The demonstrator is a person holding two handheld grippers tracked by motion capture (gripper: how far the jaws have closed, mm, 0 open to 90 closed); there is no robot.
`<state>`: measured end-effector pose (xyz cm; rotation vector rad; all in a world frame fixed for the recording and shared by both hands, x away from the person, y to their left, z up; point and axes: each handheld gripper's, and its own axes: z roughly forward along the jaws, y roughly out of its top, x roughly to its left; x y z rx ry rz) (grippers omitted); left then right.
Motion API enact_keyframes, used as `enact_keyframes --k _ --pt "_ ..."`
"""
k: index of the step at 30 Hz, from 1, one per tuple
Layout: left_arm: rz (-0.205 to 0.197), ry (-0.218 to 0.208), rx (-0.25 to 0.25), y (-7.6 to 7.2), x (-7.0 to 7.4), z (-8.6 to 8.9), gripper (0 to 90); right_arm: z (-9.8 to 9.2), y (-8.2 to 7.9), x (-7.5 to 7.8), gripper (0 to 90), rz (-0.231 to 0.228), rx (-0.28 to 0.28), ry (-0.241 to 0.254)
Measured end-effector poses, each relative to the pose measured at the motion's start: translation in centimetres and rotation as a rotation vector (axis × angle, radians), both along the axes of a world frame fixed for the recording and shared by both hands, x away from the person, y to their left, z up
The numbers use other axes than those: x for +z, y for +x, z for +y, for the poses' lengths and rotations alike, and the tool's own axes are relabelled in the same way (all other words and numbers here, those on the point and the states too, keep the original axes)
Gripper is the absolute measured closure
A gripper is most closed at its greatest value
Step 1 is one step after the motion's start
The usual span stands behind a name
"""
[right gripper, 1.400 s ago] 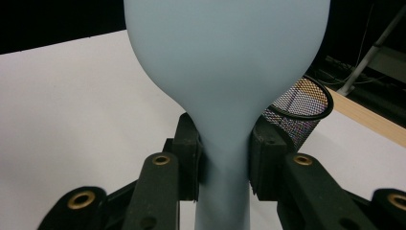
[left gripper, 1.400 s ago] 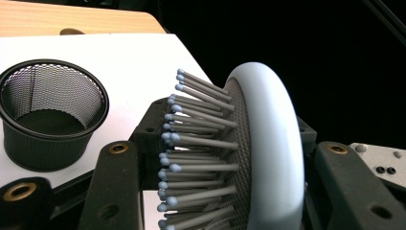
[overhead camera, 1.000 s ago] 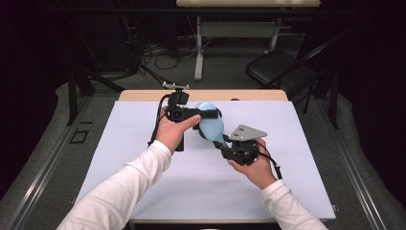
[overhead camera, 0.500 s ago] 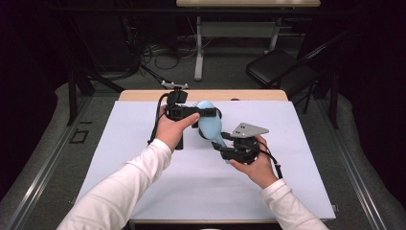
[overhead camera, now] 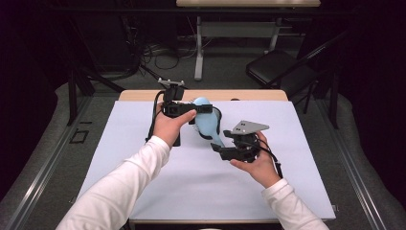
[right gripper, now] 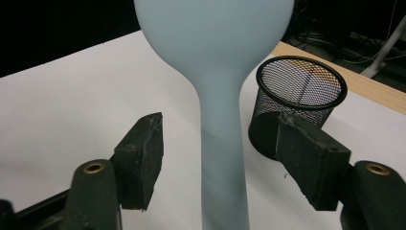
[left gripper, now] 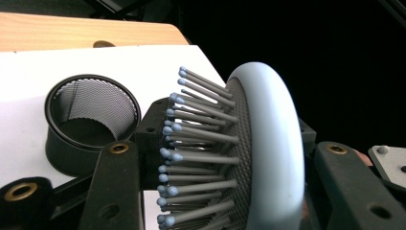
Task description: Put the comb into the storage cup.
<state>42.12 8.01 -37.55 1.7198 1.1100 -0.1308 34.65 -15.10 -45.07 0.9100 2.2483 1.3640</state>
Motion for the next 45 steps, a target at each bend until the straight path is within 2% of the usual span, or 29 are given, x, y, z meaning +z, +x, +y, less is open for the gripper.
enact_keyframes --k 5,18,23,26,29,31,39,42,43,45 --pt "-0.010 0.017 0.012 0.1 0.3 0.3 49.5 -0.4 0.3 0.1 29.3 0.016 -0.013 0.009" --pt "-0.026 0.040 0.040 0.6 0.8 0.7 49.4 -1.5 1.0 0.3 33.7 0.040 -0.012 0.018" --pt "-0.034 0.045 0.043 0.6 1.1 0.7 49.4 -1.7 1.1 0.3 30.3 0.047 -0.010 0.022" --pt "-0.037 0.049 0.042 0.6 1.3 0.7 49.4 -1.8 1.2 0.3 27.1 0.061 -0.014 0.040" --pt "-0.042 0.053 0.041 0.6 1.6 0.8 49.5 -2.0 1.3 0.3 21.7 0.053 -0.017 0.057" --pt "-0.044 0.056 0.043 0.6 1.7 0.8 49.5 -2.1 1.3 0.4 21.7 0.059 -0.024 0.063" --pt "-0.055 0.059 0.055 0.8 2.2 1.1 49.5 -2.4 1.6 0.2 14.3 0.059 -0.044 0.022" --pt "-0.055 0.060 0.061 0.9 2.3 1.3 49.4 -2.5 1.9 0.1 13.9 0.051 -0.098 -0.009" --pt "-0.055 0.061 0.064 0.9 2.4 1.3 49.4 -2.6 1.9 0.0 13.1 0.052 -0.103 -0.032" --pt "-0.054 0.058 0.068 1.0 2.5 1.4 49.5 -2.7 2.0 -0.2 10.5 0.072 -0.094 -0.034"
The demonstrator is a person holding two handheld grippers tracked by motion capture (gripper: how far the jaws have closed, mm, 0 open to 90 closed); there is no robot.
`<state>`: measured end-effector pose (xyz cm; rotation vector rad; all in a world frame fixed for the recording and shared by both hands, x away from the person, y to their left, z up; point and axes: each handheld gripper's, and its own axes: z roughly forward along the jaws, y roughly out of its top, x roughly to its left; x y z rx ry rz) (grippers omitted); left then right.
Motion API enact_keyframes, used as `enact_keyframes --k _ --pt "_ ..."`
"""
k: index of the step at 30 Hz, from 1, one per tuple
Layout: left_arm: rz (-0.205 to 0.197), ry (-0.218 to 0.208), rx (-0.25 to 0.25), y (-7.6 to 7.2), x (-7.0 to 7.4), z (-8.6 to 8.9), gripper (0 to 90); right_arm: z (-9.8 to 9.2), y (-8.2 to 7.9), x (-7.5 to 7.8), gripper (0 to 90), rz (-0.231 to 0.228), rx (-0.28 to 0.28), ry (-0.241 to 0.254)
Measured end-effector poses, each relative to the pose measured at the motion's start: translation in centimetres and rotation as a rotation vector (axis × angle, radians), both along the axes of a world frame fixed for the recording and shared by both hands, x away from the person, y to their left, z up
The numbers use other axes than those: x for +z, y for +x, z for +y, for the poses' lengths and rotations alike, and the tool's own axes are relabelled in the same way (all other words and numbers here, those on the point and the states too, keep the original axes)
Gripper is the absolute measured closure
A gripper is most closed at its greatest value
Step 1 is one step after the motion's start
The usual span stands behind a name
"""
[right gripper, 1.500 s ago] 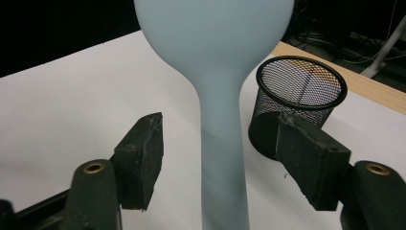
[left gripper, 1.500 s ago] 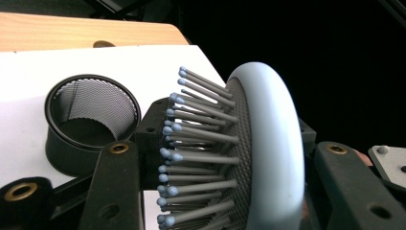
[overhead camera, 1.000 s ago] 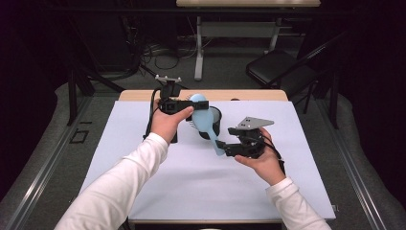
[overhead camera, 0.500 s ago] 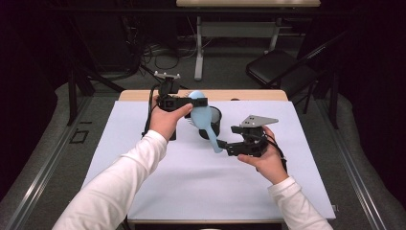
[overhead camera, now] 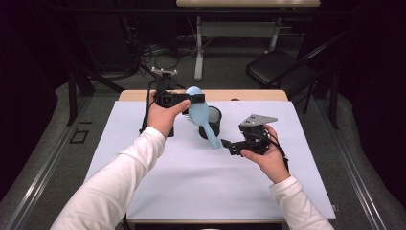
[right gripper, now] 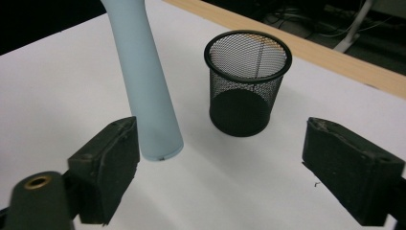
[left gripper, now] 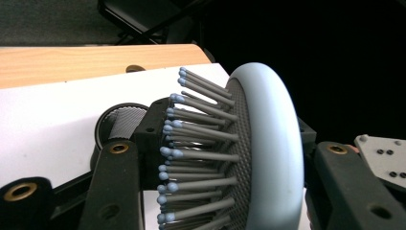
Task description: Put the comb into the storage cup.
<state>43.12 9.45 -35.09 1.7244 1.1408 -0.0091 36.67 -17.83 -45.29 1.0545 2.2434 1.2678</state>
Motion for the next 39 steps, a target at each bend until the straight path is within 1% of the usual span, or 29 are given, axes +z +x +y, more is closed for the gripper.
enact_keyframes --k 2,5,7,9,13,16,19,23,26,28,33,35,39 --pt "-0.002 0.002 0.007 0.1 0.1 0.1 49.4 -0.1 0.1 -0.1 8.4 0.013 0.008 0.014" --pt "-0.005 -0.002 0.016 0.2 0.3 0.3 49.4 -0.3 0.2 -0.2 5.4 0.013 0.003 0.021" --pt "-0.009 0.003 0.019 0.3 0.5 0.5 49.4 -0.4 0.2 -0.2 1.5 0.015 0.013 0.033" --pt "-0.012 0.007 0.027 0.4 0.6 0.6 49.4 -0.6 0.3 -0.3 0.0 0.023 0.016 0.037" --pt "-0.024 0.008 0.032 0.6 0.9 0.8 49.5 -0.8 0.5 -0.3 0.0 0.030 -0.009 0.041" --pt "-0.030 0.007 0.039 0.7 1.0 1.0 49.5 -0.9 0.6 -0.4 0.0 0.024 -0.038 0.025" --pt "-0.037 0.019 0.045 1.0 1.1 1.2 49.4 -1.1 0.7 -0.5 0.0 0.019 -0.068 0.010" --pt "-0.041 0.012 0.062 1.3 1.2 1.5 49.5 -1.2 0.6 -0.4 0.0 0.013 -0.052 0.015" --pt "-0.049 0.013 0.073 1.6 1.4 1.7 49.4 -1.2 0.5 -0.3 0.0 0.006 -0.063 0.015" --pt "-0.052 0.013 0.078 1.7 1.5 1.8 49.5 -1.2 0.5 -0.3 0.0 0.005 -0.060 0.021" --pt "-0.056 0.010 0.092 2.0 1.7 1.9 49.3 -1.3 0.6 -0.3 0.0 0.016 -0.072 0.027" --pt "-0.059 0.016 0.093 2.1 1.8 1.9 49.3 -1.5 0.6 -0.2 0.0 0.017 -0.080 0.030" --pt "-0.072 0.017 0.103 2.3 2.0 1.9 49.3 -1.6 0.6 -0.2 0.0 0.017 -0.079 0.039"
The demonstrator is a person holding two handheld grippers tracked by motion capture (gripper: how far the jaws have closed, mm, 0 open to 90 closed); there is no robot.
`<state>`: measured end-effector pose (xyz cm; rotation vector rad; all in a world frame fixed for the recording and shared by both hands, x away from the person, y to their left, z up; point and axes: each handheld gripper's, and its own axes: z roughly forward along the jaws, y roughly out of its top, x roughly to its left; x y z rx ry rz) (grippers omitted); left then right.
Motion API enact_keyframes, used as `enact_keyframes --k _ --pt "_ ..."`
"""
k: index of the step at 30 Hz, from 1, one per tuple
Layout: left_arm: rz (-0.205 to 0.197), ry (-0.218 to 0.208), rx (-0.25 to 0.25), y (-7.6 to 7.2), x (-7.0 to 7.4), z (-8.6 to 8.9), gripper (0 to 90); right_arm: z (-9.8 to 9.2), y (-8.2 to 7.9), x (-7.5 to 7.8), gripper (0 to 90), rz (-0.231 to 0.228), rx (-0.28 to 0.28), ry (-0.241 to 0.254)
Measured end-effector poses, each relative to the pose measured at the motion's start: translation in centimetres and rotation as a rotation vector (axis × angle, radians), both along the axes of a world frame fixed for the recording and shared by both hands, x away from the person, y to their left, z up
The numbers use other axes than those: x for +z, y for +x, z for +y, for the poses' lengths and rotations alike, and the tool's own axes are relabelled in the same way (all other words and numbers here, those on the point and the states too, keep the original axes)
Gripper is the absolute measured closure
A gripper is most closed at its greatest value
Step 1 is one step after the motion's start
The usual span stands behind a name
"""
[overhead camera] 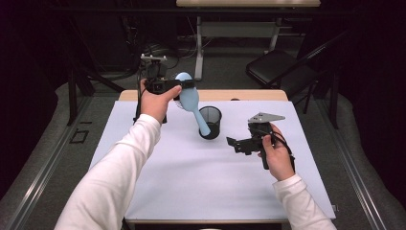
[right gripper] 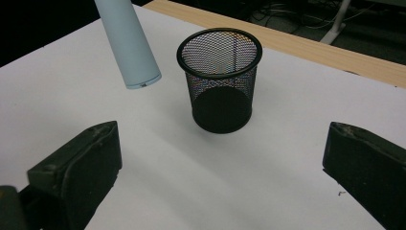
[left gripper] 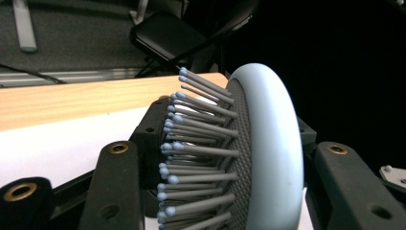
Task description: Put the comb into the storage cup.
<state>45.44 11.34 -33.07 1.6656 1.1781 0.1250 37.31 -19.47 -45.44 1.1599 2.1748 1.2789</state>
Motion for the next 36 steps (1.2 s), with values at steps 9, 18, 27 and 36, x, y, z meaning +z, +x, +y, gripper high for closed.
enact_keyframes --k 9,18,27,36 --pt "-0.031 0.029 0.027 0.8 0.8 -0.5 49.3 0.0 0.0 0.0 0.0 0.007 0.014 -0.001" --pt "-0.065 0.048 0.046 1.3 1.6 -1.2 49.3 -0.2 0.0 0.0 0.0 0.007 0.004 0.012" --pt "-0.104 0.069 0.058 1.6 1.5 -2.0 49.3 -0.2 0.0 0.0 0.0 0.011 0.005 0.012" --pt "-0.157 0.101 0.074 2.0 1.2 -2.3 49.4 -0.2 0.1 -0.1 0.0 0.012 0.005 0.005"
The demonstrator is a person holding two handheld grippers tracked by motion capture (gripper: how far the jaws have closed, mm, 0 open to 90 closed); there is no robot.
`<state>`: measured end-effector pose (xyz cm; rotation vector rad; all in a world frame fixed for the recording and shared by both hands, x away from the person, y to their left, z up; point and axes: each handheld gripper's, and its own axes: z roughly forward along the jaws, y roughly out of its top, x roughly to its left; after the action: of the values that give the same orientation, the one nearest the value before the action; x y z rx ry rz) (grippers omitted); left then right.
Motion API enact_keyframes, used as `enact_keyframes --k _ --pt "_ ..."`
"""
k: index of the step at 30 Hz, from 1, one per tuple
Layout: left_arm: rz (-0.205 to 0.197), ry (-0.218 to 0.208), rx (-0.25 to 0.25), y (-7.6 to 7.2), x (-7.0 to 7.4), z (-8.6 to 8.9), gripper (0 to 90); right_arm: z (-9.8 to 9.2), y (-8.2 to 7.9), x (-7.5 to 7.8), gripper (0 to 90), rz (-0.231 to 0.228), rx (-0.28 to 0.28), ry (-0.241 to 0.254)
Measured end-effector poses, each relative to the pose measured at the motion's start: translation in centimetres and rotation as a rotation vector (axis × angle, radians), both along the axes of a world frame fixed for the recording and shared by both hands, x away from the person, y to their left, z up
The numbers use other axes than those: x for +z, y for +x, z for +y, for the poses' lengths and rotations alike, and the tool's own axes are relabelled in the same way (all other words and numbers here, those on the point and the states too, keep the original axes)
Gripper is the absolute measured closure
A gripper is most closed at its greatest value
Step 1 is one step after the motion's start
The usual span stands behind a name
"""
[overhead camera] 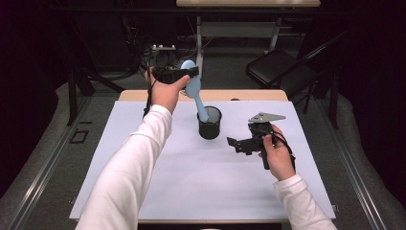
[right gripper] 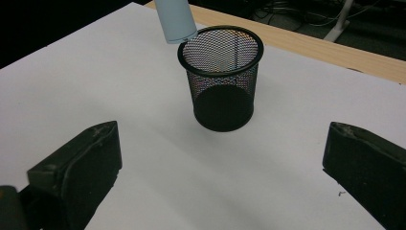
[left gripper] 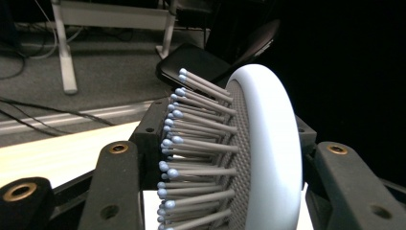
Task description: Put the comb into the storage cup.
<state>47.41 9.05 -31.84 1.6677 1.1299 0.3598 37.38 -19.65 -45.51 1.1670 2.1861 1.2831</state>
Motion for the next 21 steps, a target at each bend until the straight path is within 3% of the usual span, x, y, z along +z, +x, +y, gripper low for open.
enact_keyframes --k 11,21 --pt "-0.056 0.057 0.009 0.1 -0.4 -1.1 49.3 -0.1 0.0 0.0 0.0 0.000 0.000 0.000" --pt "-0.096 0.060 0.007 0.2 -0.9 -2.7 49.5 -0.1 0.1 0.0 0.0 0.003 0.000 -0.001"
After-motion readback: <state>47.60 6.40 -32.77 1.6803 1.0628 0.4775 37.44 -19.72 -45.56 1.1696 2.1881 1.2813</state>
